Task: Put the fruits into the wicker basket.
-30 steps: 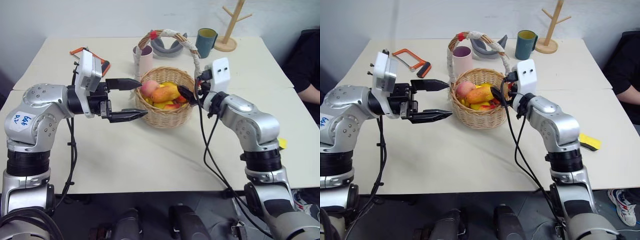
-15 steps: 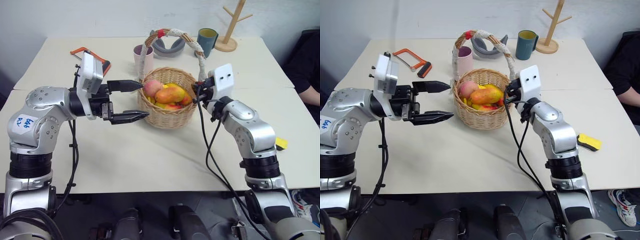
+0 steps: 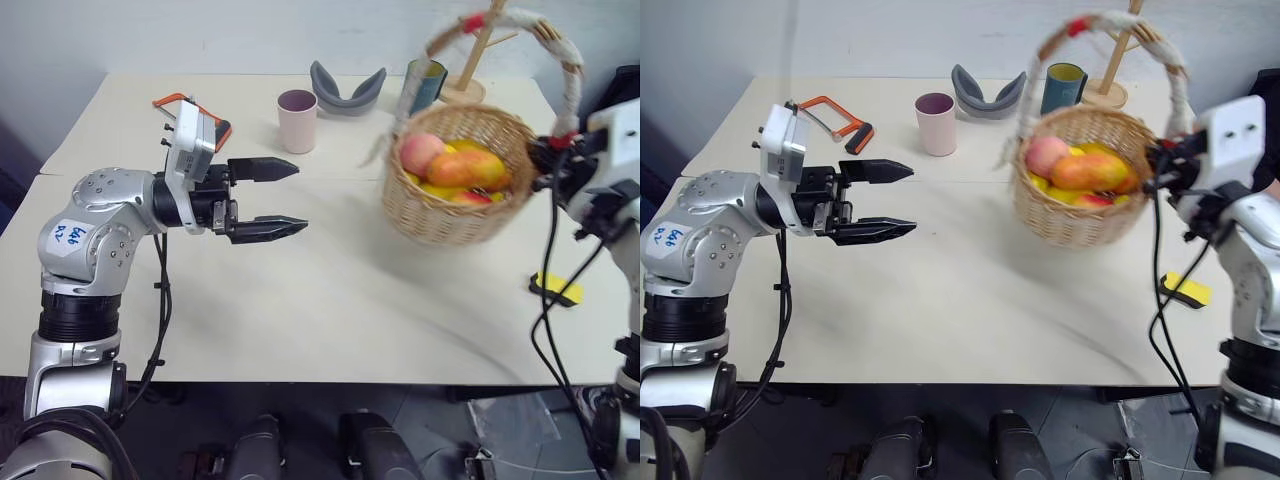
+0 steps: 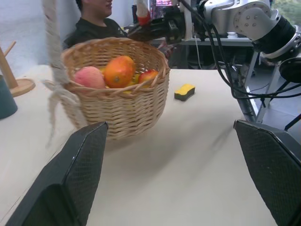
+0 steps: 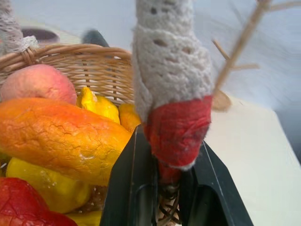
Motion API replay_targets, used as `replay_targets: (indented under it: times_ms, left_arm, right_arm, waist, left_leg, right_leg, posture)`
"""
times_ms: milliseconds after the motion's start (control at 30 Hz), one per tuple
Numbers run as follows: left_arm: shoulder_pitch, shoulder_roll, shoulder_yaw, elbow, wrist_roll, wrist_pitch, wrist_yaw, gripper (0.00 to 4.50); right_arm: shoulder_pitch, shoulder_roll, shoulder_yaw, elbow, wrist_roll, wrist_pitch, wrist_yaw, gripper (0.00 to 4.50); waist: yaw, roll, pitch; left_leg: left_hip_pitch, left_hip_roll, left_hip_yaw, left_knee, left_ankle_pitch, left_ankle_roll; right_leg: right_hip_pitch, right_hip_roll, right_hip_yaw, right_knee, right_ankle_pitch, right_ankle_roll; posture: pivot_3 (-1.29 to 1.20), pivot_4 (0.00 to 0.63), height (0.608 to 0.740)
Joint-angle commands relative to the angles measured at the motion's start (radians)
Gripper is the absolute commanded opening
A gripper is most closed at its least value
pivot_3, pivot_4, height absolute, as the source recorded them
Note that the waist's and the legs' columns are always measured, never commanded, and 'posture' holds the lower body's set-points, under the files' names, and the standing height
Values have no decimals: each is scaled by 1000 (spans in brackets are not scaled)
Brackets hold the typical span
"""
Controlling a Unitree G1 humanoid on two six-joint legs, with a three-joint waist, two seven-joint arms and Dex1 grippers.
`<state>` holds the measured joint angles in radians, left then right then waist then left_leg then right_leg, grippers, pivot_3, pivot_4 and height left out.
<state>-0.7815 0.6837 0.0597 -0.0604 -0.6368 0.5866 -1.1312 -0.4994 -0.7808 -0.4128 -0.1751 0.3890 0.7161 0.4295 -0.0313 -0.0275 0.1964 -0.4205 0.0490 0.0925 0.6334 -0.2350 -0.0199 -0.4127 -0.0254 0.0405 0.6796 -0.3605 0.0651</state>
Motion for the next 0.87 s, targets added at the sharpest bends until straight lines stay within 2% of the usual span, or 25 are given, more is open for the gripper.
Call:
replay_targets:
  times_ms: [33, 100, 267, 300, 467, 533, 633, 700, 733, 867]
  left_arm:
    - [-36, -3, 5, 21, 4, -29, -24, 4500]
    - [-49, -12, -1, 39, 6, -36, -36, 4500]
    - [-73, -27, -7, 73, 13, -46, -53, 4500]
    - [-74, -29, -8, 78, 13, -47, -57, 4500]
    - [-83, -35, -14, 107, 22, -58, -78, 4500]
    - [-87, -33, -15, 124, 26, -68, -88, 4500]
    - [-92, -27, -14, 153, 33, -83, -109, 4500]
    - [-95, -21, -14, 172, 38, -94, -127, 4500]
    - [-97, -21, -14, 180, 41, -99, -133, 4500]
    - [-114, -25, -12, 223, 48, -118, -157, 4500]
  right_arm:
    - [29, -15, -111, 60, -1, -86, 3, 183]
    - [52, 16, -150, 127, 21, -79, -8, 183]
    - [116, 37, -174, 196, 2, -182, 3, 1793]
    - [145, 27, -186, 176, 12, -181, 21, 1793]
    - [333, -86, -331, 4, 99, -90, 163, 3303]
    - [428, -146, -431, -60, 156, -24, 262, 3914]
    - [588, -244, -656, -85, 232, 79, 470, 3914]
    - [685, -310, -805, -43, 261, 170, 598, 3914]
    - [727, -334, -861, -21, 271, 208, 654, 3914]
    - [884, -361, -1015, 31, 276, 271, 822, 3914]
  waist:
    - [-4, 0, 0]
    - [-5, 0, 0]
    - [-5, 0, 0]
    - [-6, 1, 0]
    - [9, 2, -1]
    - [7, 2, -1]
    - [6, 1, 0]
    - [3, 1, 0]
    - [2, 1, 0]
    - [-3, 0, 0]
  left_leg:
    - [1, 0, 1, 0, 0, 0]
    - [1, 0, 1, 0, 0, -1]
    - [2, 0, 1, 0, 1, -1]
    - [2, 0, 1, 0, 1, -1]
    - [1, -1, 0, 0, 1, -1]
    - [1, -1, 1, 2, 0, 0]
    - [4, -1, 0, 1, 0, 0]
    - [11, -1, 1, -1, 0, 1]
    - [18, -1, 0, -5, -1, 1]
    - [23, 1, 0, -6, -7, 7]
  right_leg:
    - [0, 0, 1, 1, 0, 0]
    - [0, 1, 1, 1, 0, 0]
    - [0, 1, 2, 2, 0, 0]
    - [0, 1, 2, 2, 0, 0]
    - [0, 1, 2, 3, 0, 1]
    - [1, 1, 3, 1, 1, 2]
    - [5, 2, 3, 0, 1, 3]
    - [13, 2, 3, -4, 1, 3]
    - [22, 3, 3, -10, 0, 3]
    - [28, 4, 3, -16, 0, 3]
  posture:
    - [0, 150, 740]
    - [0, 150, 740]
    - [0, 150, 740]
    - [0, 150, 740]
    - [0, 150, 740]
    - [0, 150, 740]
    - [0, 150, 740]
    - [0, 150, 740]
    - [0, 150, 740]
    - [0, 150, 740]
